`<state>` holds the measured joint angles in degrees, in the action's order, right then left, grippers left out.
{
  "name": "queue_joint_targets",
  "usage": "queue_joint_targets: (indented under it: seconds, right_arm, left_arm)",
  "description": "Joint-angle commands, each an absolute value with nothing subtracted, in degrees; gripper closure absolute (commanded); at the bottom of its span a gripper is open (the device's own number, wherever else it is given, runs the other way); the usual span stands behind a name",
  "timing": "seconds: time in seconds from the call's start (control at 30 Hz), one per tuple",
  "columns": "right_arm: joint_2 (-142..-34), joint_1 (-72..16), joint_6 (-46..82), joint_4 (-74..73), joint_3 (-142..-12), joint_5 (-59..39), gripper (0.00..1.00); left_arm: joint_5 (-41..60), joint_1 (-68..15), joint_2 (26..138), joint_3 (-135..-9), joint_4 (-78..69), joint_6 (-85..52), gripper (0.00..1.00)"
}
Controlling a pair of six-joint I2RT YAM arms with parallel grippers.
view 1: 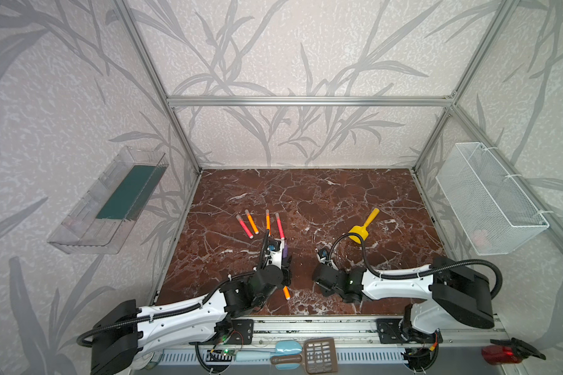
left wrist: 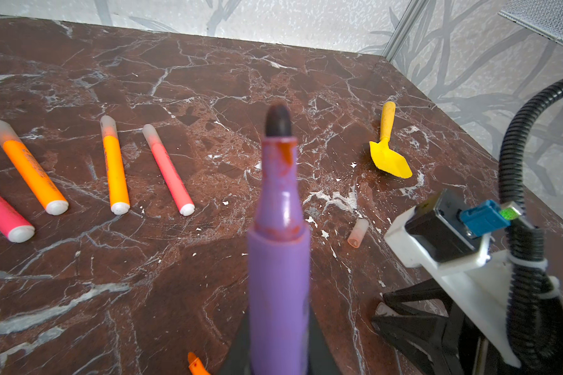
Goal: Insert the pens into the pen caps
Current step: 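Close the right gripper on a pale cap and lift it, then carry the pale cap over the purple marker tip held by the left gripper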
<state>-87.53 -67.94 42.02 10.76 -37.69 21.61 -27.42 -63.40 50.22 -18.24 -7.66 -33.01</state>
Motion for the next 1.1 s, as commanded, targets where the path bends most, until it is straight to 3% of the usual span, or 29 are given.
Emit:
queue_joint_targets:
  seconds: [0.0, 0.33, 0.6, 0.7, 0.9, 1.07]
  right_arm:
    - [-88.64, -68.19, 42.89, 14.41, -37.53, 23.02, 0.76]
    - [-84.03, -68.19, 44.47, 13.24, -34.98, 24.86, 0.9]
    - [-67.77, -65.97, 41.22, 5.6, -31.67, 28.34, 0.98]
    - [-61.28, -65.52, 38.59, -4.55, -27.29, 31.36, 0.99]
    - [-51.2, -63.47, 34.42, -9.23, -25.4, 33.5, 0.99]
    - [-45.29, -57.02, 34.74, -10.94, -24.05, 26.56, 0.99]
  left_arm:
    - [-29.17, -63.33, 49.48, -17.85, -6.9, -33.4, 1.0]
    - [-28.2, -63.36, 49.3, -17.97, -7.35, -33.16, 1.0]
    - [-22.05, -63.38, 49.39, -16.92, -12.18, -30.16, 1.0]
    - [-18.79, -63.37, 49.27, -16.73, -14.65, -28.55, 1.0]
    - [-13.53, -63.36, 49.9, -17.45, -16.32, -26.2, 1.0]
    - [-7.21, -63.41, 52.54, -17.62, -21.72, -24.45, 1.0]
